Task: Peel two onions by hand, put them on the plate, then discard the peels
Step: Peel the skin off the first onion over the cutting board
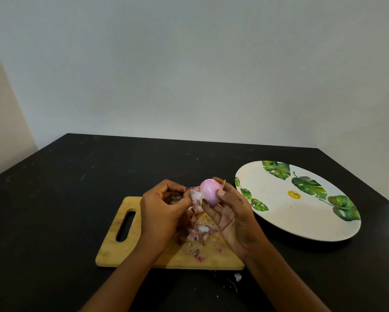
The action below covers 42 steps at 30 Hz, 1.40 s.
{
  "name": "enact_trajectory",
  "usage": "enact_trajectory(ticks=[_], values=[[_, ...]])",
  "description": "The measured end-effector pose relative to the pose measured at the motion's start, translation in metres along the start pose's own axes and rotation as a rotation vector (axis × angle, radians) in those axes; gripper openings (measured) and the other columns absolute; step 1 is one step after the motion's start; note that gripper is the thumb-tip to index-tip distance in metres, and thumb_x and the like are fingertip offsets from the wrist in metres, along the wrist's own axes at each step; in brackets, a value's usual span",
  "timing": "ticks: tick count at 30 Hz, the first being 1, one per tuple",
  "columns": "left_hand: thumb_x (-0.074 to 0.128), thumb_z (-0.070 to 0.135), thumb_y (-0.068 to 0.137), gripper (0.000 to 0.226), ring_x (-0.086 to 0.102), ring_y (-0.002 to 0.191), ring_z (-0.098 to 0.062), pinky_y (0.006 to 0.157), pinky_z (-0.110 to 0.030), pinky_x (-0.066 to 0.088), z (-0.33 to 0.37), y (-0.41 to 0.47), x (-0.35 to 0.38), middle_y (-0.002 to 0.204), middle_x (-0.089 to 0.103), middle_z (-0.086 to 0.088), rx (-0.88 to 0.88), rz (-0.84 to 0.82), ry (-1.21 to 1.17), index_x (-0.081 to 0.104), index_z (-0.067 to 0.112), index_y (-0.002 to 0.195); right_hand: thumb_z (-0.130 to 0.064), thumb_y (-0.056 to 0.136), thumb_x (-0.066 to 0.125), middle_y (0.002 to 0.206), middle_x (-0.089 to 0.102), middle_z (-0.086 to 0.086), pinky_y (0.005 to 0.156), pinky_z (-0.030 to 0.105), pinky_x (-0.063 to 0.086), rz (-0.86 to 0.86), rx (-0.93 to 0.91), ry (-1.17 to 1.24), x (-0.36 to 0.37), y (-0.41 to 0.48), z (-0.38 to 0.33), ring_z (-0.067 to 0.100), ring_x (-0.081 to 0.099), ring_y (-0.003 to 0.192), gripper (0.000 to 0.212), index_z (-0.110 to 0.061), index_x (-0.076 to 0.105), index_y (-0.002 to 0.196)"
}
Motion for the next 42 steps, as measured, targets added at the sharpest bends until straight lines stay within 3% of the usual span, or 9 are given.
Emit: enact_trajectory(ticks=[6, 11, 13, 18, 23, 27, 35, 39, 42], values=[[0.072, 0.005, 0.075, 0.012, 0.066, 0.070, -0.005, 0.067, -0.022, 0.056, -0.007, 0.006, -0.007, 0.075, 0.068, 0.003, -0.005, -0.014, 0.077, 0.067, 0.013, 0.080, -0.027, 0.073, 0.063, 0.094, 0.073, 0.019, 0.057, 0.025, 0.059, 0.092, 0.003, 0.087, -0.003, 0.001, -0.010, 0.026, 0.073, 0.073, 0.041, -0.006, 0.059, 0.108], [0.066, 0.012, 0.083, 0.025, 0.060, 0.084, 0.012, 0.069, -0.003, 0.046, -0.007, -0.004, 0.004, 0.087, 0.062, 0.024, 0.133, -0.163, 0.226, 0.061, 0.036, 0.091, -0.031, 0.072, 0.064, 0.097, 0.073, 0.016, 0.063, 0.031, 0.059, 0.113, 0.041, 0.004, -0.007, 0.001, -0.006, 0.025, 0.073, 0.083, 0.047, -0.008, 0.059, 0.113], [0.062, 0.027, 0.087, 0.010, 0.058, 0.085, 0.012, 0.073, -0.006, 0.046, -0.009, -0.005, 0.007, 0.090, 0.063, 0.023, 0.199, -0.200, 0.317, 0.065, 0.034, 0.094, -0.030, 0.071, 0.064, 0.101, 0.072, 0.017, 0.063, 0.031, 0.060, 0.113, 0.045, -0.005, -0.008, 0.002, -0.007, 0.025, 0.072, 0.084, 0.047, -0.008, 0.059, 0.112], [0.050, 0.054, 0.085, 0.023, 0.058, 0.091, 0.007, 0.076, -0.007, 0.046, -0.005, -0.006, 0.007, 0.091, 0.060, 0.029, 0.192, -0.199, 0.254, 0.060, 0.042, 0.102, -0.019, 0.074, 0.066, 0.119, 0.063, 0.025, 0.071, 0.036, 0.061, 0.069, 0.060, 0.014, -0.010, 0.003, -0.006, 0.030, 0.070, 0.091, 0.050, -0.004, 0.057, 0.121], [0.070, 0.034, 0.076, 0.034, 0.063, 0.091, 0.002, 0.076, -0.012, 0.051, -0.001, -0.005, 0.006, 0.099, 0.066, 0.016, 0.122, -0.188, 0.046, 0.061, 0.030, 0.109, -0.012, 0.072, 0.075, 0.124, 0.060, 0.028, 0.087, 0.042, 0.057, 0.004, 0.096, -0.047, -0.010, 0.004, -0.002, 0.036, 0.068, 0.100, 0.061, -0.003, 0.052, 0.128], [0.072, 0.009, 0.077, 0.017, 0.066, 0.077, -0.001, 0.068, -0.009, 0.049, -0.003, -0.005, 0.004, 0.079, 0.070, 0.013, 0.156, -0.108, 0.056, 0.070, 0.025, 0.084, -0.006, 0.073, 0.067, 0.119, 0.062, 0.025, 0.077, 0.038, 0.060, 0.022, 0.083, -0.026, -0.010, 0.005, -0.002, 0.033, 0.070, 0.092, 0.058, -0.002, 0.051, 0.129], [0.074, 0.007, 0.074, 0.014, 0.063, 0.072, -0.004, 0.065, -0.011, 0.050, -0.002, -0.008, 0.010, 0.072, 0.065, 0.008, 0.162, -0.121, 0.120, 0.066, 0.017, 0.078, -0.007, 0.066, 0.070, 0.112, 0.064, 0.019, 0.067, 0.032, 0.060, 0.117, -0.027, -0.051, -0.009, 0.004, -0.001, 0.028, 0.073, 0.085, 0.052, -0.006, 0.056, 0.116], [0.073, 0.006, 0.075, 0.019, 0.063, 0.075, 0.000, 0.063, -0.008, 0.049, -0.003, -0.009, 0.009, 0.073, 0.063, 0.014, 0.196, -0.132, 0.197, 0.063, 0.021, 0.082, -0.015, 0.059, 0.078, 0.109, 0.068, 0.012, 0.075, 0.034, 0.060, 0.131, -0.127, -0.247, -0.009, 0.001, 0.000, 0.027, 0.072, 0.093, 0.056, -0.016, 0.058, 0.111], [0.073, 0.008, 0.075, 0.027, 0.062, 0.076, 0.001, 0.063, -0.008, 0.048, -0.004, -0.009, 0.008, 0.072, 0.062, 0.017, 0.200, -0.122, 0.227, 0.059, 0.029, 0.082, -0.019, 0.064, 0.081, 0.112, 0.067, -0.003, 0.081, 0.024, 0.057, 0.099, -0.282, -0.586, -0.006, -0.005, -0.002, 0.008, 0.068, 0.101, 0.056, -0.025, 0.055, 0.113]])
Point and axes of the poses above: each hand's wrist, its own y-axis towards the middle knuckle, its own x-axis out of the palm, z = x × y, the point moved 2 cm from there along y, towards the middle knuckle
